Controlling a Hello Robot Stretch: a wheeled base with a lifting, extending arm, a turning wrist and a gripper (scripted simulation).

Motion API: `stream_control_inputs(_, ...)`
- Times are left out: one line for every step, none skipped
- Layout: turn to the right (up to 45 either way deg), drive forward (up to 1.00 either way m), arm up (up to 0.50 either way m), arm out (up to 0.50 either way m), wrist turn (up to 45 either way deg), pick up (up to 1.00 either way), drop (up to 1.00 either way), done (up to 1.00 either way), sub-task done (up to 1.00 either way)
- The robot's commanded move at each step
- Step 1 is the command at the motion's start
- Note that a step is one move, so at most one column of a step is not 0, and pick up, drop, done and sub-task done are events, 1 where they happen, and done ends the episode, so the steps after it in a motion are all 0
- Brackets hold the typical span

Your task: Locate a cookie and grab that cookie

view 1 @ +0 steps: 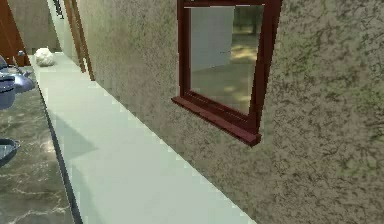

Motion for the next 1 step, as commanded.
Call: stream_control_inputs(0.0,0.35,0.0,0.0,0.0,0.0,0.0,0.0,0.0)
